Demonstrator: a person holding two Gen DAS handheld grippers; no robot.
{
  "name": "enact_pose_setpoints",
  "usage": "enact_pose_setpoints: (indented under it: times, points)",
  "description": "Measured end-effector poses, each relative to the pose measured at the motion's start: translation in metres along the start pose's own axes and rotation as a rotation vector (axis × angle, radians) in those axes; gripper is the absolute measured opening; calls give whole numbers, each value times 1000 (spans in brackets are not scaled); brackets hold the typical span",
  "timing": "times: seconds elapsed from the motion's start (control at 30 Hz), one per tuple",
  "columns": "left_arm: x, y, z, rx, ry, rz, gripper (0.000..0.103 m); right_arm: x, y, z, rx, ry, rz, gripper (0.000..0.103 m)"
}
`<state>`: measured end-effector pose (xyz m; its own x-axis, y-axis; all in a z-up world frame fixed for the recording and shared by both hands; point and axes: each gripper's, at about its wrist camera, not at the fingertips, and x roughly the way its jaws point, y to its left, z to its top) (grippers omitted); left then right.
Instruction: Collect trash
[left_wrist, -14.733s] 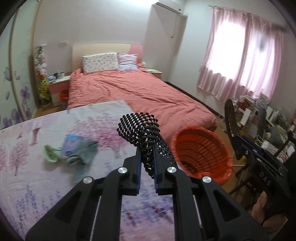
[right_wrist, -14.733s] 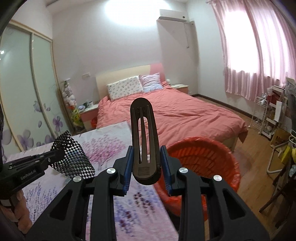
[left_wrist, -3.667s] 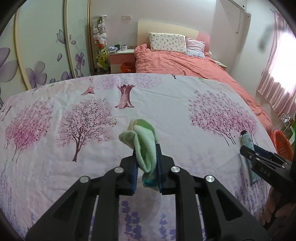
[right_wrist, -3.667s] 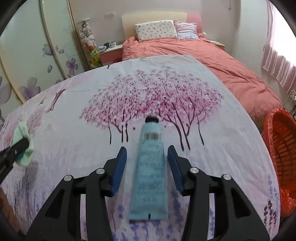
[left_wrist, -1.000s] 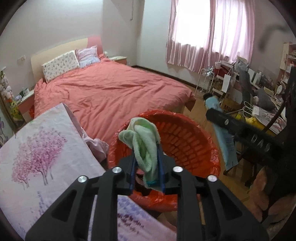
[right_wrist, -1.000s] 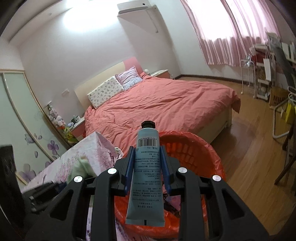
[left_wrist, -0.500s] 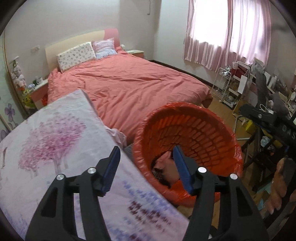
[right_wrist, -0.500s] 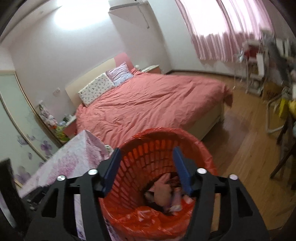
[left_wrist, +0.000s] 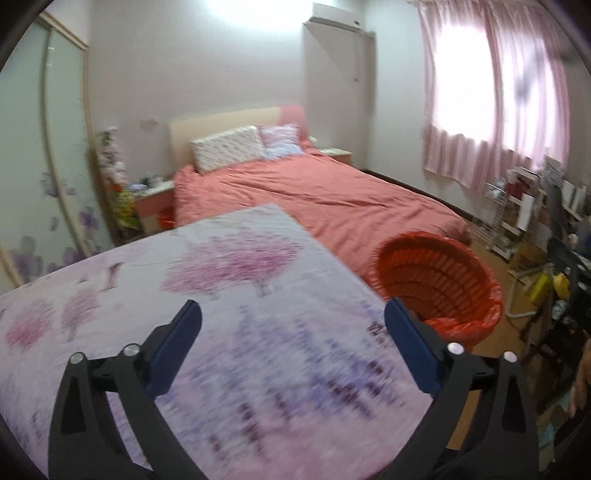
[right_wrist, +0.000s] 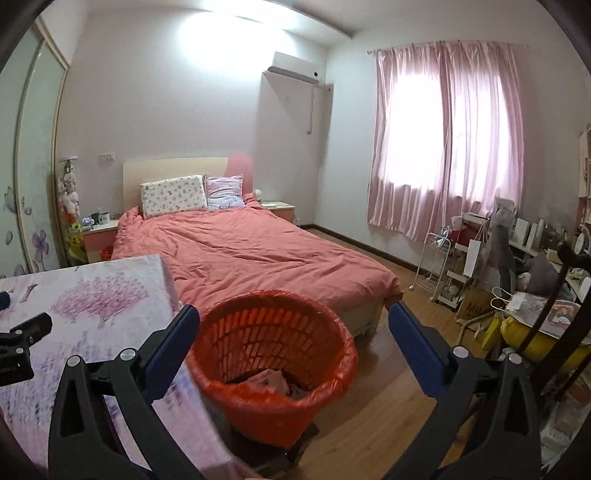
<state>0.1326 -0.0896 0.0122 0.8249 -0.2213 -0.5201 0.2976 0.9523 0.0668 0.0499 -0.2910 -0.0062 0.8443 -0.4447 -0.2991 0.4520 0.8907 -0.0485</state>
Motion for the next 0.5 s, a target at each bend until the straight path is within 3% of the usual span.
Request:
enact_pose_setpoints:
  times: [0.23, 0.5]
  points:
    - [-58, 22, -43, -52, -62, 165, 99, -41, 13, -21, 45, -11, -6, 101]
    - [-90, 45, -79, -149, -32, 207, 99, -54, 23, -34, 78, 55, -9, 101]
